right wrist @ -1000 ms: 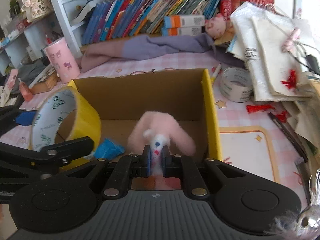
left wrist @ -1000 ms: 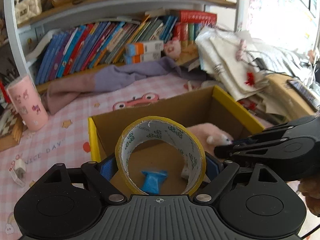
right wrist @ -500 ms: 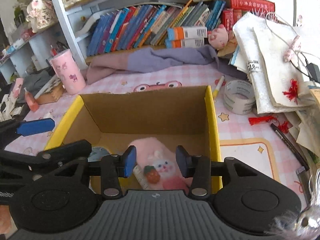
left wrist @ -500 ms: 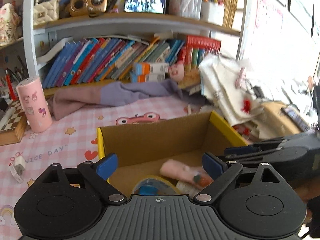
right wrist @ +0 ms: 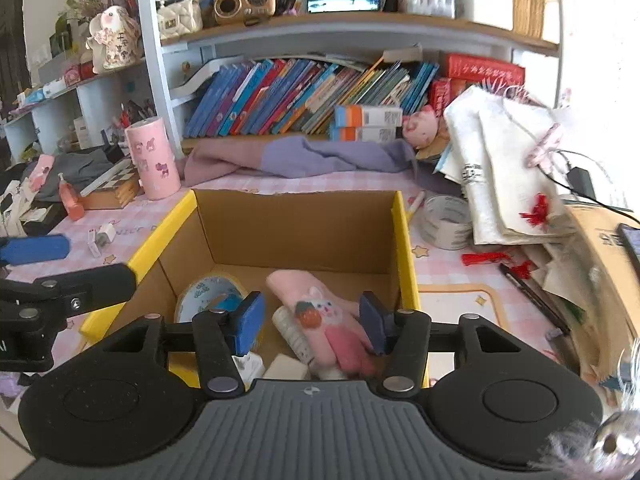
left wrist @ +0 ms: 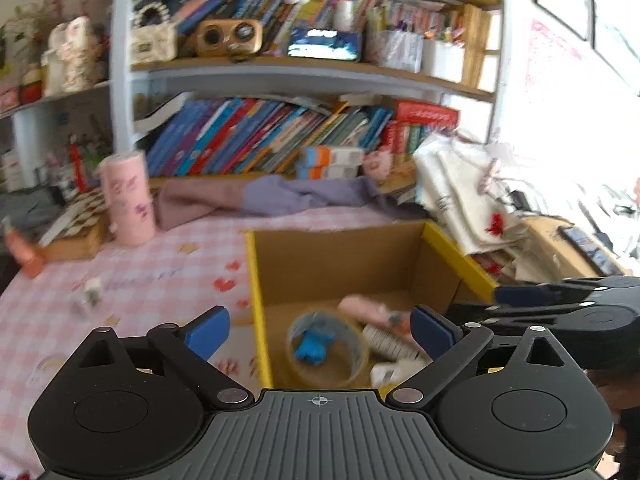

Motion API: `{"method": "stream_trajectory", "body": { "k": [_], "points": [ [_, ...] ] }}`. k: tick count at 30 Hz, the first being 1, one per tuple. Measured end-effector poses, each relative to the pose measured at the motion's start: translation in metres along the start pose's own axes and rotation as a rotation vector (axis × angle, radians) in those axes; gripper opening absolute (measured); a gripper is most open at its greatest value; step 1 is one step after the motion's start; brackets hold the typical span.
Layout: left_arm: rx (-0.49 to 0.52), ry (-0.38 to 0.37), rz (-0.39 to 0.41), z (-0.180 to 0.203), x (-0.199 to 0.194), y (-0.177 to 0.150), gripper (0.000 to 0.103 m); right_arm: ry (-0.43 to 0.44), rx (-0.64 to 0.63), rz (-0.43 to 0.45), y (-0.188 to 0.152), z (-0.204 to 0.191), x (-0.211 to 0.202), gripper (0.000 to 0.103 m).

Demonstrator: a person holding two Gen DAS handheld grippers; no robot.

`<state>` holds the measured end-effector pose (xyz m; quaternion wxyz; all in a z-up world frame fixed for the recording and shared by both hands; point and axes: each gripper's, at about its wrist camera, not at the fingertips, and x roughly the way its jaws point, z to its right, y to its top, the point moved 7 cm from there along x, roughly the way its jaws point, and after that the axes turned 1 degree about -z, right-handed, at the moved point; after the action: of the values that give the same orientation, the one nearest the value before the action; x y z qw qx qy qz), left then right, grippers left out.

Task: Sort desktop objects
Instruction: 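Open both tools to release the tape roll and bunny into the box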

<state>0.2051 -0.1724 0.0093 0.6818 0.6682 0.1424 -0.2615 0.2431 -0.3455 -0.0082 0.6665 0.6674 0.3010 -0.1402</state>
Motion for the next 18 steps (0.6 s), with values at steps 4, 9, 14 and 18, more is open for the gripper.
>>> {"method": "stream_trajectory", "body": {
  "k": [4, 9, 14, 18],
  "points": [
    [-0.073, 0.065, -0.033, -0.008, -0.008, -0.019, 0.099, -0.017, 0.010, 0.006, -0.014, -0.003, -0.013, 0.052],
    [-0.090, 0.084, -0.072, -0.011, -0.009, -0.030, 0.099, -0.021, -0.012, 0.005, -0.032, -0.011, -0.024, 0.055],
    [-0.085, 0.091, -0.062, -0.011, -0.017, -0.036, 0.099, -0.005, -0.026, -0.030, -0.048, -0.019, -0.029, 0.056],
    [-0.082, 0.084, -0.072, -0.013, -0.020, -0.041, 0.099, -0.013, -0.016, -0.074, -0.062, -0.022, -0.029, 0.055]
  ]
}}
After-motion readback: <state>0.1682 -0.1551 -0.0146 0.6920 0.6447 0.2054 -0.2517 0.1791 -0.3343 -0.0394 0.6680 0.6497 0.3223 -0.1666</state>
